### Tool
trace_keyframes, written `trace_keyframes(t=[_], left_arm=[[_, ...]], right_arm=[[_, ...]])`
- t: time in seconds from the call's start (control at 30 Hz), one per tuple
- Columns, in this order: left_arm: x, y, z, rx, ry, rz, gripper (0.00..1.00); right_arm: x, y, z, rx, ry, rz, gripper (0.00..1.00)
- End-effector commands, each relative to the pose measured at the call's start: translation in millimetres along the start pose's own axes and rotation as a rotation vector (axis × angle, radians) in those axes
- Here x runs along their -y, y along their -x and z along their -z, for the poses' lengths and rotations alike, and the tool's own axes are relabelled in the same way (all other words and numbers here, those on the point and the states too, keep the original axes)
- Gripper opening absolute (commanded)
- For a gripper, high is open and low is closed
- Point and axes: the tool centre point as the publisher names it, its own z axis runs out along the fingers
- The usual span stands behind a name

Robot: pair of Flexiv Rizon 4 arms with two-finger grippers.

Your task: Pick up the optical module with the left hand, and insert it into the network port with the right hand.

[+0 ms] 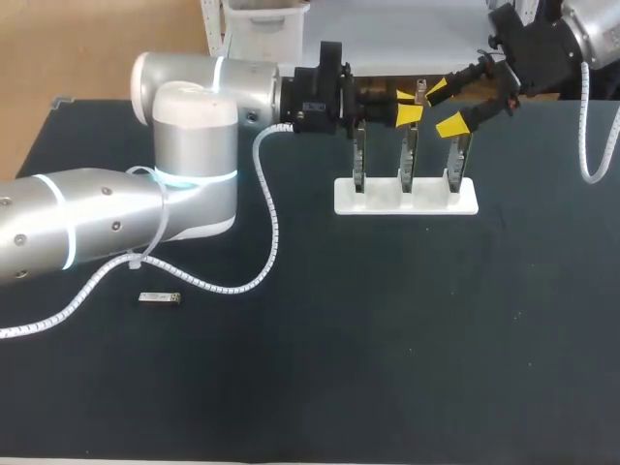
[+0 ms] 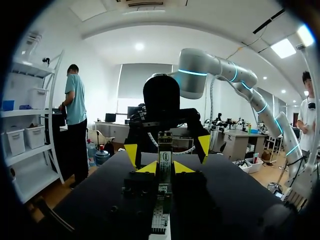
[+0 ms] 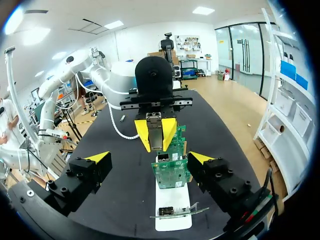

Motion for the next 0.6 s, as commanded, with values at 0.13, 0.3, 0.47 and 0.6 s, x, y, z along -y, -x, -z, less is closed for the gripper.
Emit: trace_keyframes(t=[0.13,0.3,0.47,0.6], left_arm=[[-1.9,-0.6,-0.5,0.000,-0.006,-0.003,0.00],[-1.9,-0.4,0.6,0.000,0.000,-0.003,0.00],[-2.1,-0.5,0.9,0.000,0.001,-0.002,0.00],[-2.1,-0.5,0.9,0.000,0.001,-0.002,0.00]], right_arm=[[-2.8,-0.1,0.1,0.000,-0.007,0.001,1.00],[-2.8,-0.1,0.1,0.000,-0.007,0.001,1.00],[-2.8,-0.1,0.1,0.000,-0.007,0.001,1.00],[-2.8,-0.1,0.1,0.000,-0.007,0.001,1.00]])
